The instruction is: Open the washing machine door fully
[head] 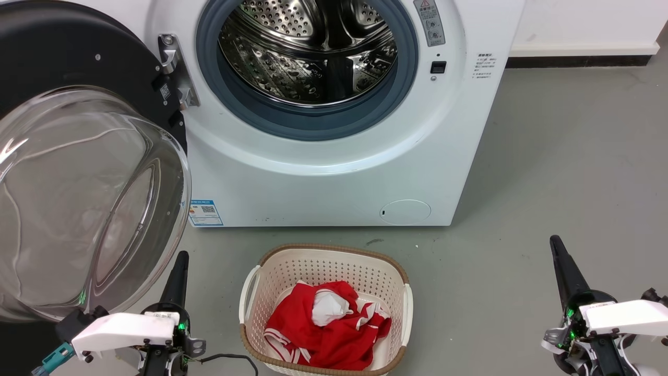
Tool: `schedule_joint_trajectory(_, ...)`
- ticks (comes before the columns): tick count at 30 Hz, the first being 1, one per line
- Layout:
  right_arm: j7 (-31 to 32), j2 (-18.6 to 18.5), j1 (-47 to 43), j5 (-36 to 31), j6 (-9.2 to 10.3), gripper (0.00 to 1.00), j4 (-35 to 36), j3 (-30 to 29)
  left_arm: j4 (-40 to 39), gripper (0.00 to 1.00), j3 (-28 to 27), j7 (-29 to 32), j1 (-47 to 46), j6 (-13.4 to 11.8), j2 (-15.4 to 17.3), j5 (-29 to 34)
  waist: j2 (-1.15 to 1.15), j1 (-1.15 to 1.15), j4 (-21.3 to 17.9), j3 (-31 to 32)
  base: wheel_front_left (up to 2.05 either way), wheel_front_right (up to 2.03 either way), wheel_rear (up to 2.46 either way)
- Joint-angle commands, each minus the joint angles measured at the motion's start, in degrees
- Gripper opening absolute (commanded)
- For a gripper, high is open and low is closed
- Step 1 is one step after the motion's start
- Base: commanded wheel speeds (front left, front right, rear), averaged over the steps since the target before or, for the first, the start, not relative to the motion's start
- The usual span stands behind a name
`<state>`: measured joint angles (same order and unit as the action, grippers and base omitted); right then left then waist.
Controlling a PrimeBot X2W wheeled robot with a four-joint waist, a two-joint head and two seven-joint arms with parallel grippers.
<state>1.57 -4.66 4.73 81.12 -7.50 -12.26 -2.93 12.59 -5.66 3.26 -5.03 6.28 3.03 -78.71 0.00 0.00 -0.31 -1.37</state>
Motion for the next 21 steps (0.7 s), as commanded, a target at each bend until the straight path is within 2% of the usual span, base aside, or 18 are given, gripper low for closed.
schedule_joint_trajectory(1, 0.46, -0.10, 1.05, 1.61, 0.00, 0.00, -0.09, -0.21, 0.06, 0.00, -0.16, 0.47, -1.04, 0.35, 0.01, -1.60, 0.00, 0.00, 0.02, 0.08, 0.00, 0.00, 0.00)
schedule_joint_trajectory(21, 2.60, 0.18, 1.32, 10.18, 0.01, 0.00, -1.37, -1.18, 1.24, 0.00, -0.83, 2.69, -1.25, 1.14, -0.14, -10.61, 0.00, 0.00, 0.22, 0.86, 0.00, 0.00, 0.00)
